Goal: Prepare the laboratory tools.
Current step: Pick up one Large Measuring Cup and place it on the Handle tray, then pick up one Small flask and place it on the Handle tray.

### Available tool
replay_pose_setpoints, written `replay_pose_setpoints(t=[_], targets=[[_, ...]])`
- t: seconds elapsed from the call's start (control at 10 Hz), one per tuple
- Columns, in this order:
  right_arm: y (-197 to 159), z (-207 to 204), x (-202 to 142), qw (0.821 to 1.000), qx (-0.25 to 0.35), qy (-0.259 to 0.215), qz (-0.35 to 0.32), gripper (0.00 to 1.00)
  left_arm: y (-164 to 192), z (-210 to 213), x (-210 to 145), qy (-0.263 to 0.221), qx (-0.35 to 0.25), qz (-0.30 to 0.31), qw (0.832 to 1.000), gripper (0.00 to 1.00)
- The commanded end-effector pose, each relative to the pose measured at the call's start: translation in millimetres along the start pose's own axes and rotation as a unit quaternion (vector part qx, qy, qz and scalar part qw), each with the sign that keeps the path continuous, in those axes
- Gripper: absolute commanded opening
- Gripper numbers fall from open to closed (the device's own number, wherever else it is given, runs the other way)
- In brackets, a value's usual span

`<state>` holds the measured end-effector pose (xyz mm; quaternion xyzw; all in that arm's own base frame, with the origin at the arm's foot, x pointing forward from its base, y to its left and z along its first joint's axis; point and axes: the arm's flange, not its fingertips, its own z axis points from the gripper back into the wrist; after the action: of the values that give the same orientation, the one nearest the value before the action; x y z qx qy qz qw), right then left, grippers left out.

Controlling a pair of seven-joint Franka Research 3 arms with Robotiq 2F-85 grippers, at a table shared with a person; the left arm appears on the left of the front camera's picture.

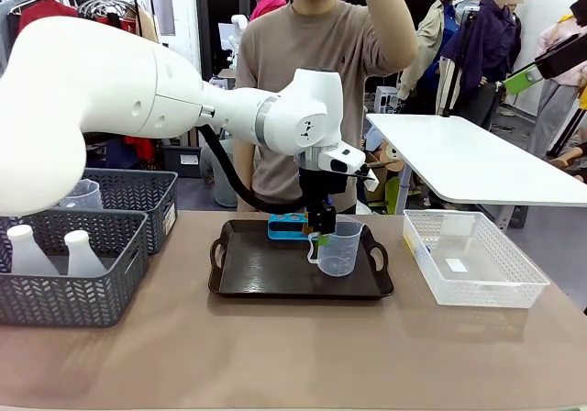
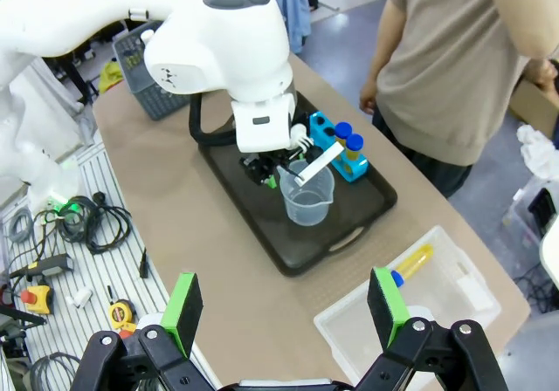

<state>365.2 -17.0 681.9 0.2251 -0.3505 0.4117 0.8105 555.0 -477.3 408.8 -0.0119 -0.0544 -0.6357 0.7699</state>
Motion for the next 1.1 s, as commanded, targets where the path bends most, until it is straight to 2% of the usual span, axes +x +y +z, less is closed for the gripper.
replay_pose_setpoints(t=[0.0, 0.2, 0.6, 0.8, 1.0], targets=[[0.0, 0.4, 1.5, 1.000, 0.007, -0.013, 0.006, 1.00, -8.1, 30.7, -5.6, 0.001, -0.013, -0.021, 1.000, 1.00], [0.0, 0.4, 1.5, 1.000, 0.007, -0.013, 0.006, 1.00, -10.9, 43.5, -3.3, -0.009, -0.012, -0.037, 0.999, 1.00], [0.0, 0.4, 1.5, 1.000, 0.007, -0.013, 0.006, 1.00, -29.6, 94.0, -19.8, -0.002, 0.000, -0.036, 0.999, 1.00], [0.0, 0.4, 1.5, 1.000, 0.007, -0.013, 0.006, 1.00, -40.5, 130.5, -34.8, 0.010, 0.008, -0.047, 0.999, 1.00], [0.0, 0.4, 1.5, 1.000, 0.007, -0.013, 0.006, 1.00, -48.1, 158.8, -53.3, 0.017, 0.015, -0.032, 0.999, 1.00]])
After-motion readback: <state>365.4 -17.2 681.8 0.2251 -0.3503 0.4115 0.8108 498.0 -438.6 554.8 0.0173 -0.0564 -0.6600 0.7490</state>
